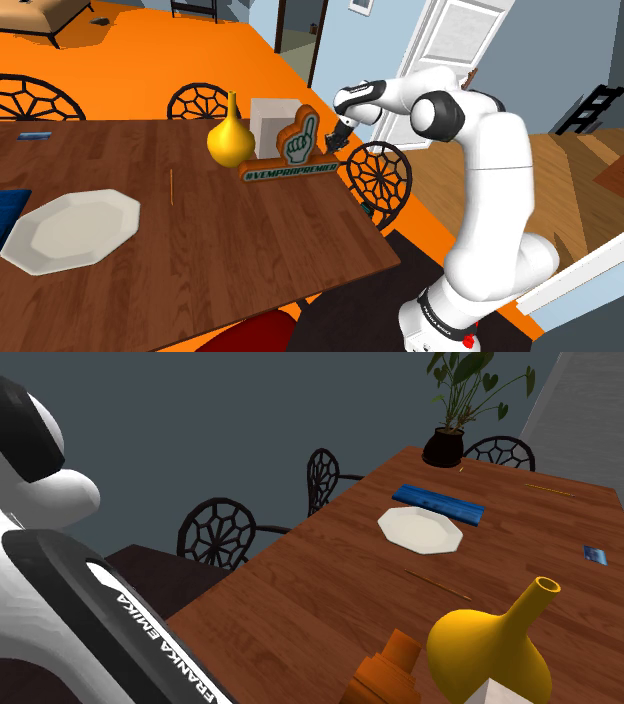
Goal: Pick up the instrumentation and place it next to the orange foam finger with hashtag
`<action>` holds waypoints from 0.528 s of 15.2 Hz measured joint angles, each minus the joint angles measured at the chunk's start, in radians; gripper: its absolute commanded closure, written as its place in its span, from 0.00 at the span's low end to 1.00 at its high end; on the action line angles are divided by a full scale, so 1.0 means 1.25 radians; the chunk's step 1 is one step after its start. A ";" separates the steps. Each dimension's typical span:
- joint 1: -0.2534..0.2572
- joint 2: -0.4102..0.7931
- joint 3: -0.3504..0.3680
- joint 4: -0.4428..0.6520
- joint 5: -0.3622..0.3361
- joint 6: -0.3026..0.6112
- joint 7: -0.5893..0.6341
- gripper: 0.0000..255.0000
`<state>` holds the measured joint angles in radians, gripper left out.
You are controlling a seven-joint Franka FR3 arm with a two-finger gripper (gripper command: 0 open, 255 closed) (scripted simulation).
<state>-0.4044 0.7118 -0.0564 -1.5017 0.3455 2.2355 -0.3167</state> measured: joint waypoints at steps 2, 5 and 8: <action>-0.001 0.008 0.002 -0.009 0.004 0.019 -0.007 1.00; -0.002 0.019 0.004 -0.011 0.007 0.035 -0.011 1.00; -0.003 0.023 0.004 -0.006 0.007 0.031 -0.012 1.00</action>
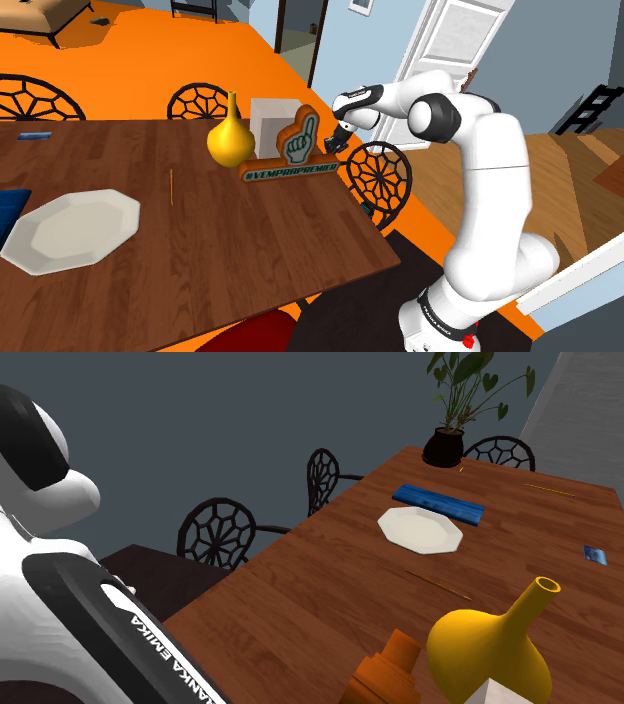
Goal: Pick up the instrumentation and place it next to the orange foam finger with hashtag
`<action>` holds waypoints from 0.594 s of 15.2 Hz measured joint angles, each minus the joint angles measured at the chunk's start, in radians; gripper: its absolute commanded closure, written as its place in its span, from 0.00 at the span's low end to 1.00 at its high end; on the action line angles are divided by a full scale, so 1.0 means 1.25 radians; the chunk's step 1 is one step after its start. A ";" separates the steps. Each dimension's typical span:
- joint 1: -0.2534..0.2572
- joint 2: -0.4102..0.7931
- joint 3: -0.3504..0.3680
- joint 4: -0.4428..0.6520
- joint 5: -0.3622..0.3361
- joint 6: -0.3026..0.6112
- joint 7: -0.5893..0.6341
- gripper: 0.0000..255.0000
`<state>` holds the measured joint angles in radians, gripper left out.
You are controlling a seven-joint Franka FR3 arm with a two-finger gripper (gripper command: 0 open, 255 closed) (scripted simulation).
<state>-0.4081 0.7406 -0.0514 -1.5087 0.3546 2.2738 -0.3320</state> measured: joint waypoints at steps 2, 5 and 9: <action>0.001 0.001 0.000 0.000 0.000 0.001 0.001 1.00; 0.001 0.008 -0.001 0.003 -0.002 -0.003 0.003 0.00; 0.000 0.008 -0.002 -0.001 -0.002 -0.002 0.002 0.00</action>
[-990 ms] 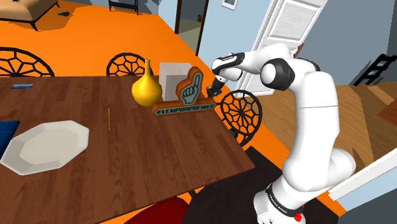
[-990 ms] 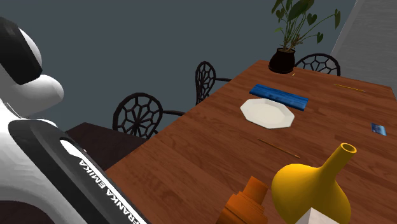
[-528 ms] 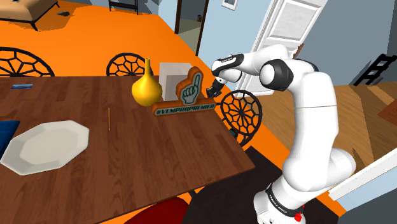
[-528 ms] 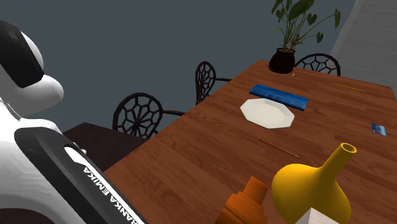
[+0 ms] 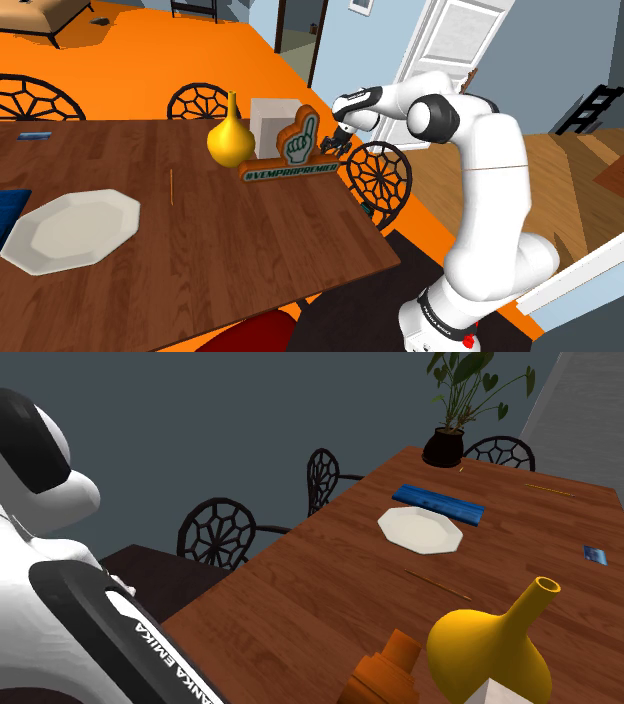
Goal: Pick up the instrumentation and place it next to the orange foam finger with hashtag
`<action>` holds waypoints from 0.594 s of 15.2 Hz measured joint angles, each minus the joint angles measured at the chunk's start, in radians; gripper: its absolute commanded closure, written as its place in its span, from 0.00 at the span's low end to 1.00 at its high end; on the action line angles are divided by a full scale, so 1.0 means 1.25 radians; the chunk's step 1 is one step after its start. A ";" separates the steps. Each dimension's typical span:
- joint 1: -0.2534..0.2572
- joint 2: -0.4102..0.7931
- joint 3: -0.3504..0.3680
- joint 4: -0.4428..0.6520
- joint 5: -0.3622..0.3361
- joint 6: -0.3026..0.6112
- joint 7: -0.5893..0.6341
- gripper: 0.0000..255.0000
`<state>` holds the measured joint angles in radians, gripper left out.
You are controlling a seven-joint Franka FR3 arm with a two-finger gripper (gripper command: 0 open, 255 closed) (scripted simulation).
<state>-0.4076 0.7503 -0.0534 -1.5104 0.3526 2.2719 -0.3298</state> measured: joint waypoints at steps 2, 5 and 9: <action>-0.003 -0.022 -0.004 -0.002 -0.004 -0.021 0.002 0.00; -0.007 -0.058 -0.009 -0.005 -0.010 -0.054 0.005 0.00; -0.008 -0.065 -0.011 -0.007 -0.011 -0.061 0.005 0.00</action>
<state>-0.4178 0.6692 -0.0666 -1.5191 0.3388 2.1960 -0.3241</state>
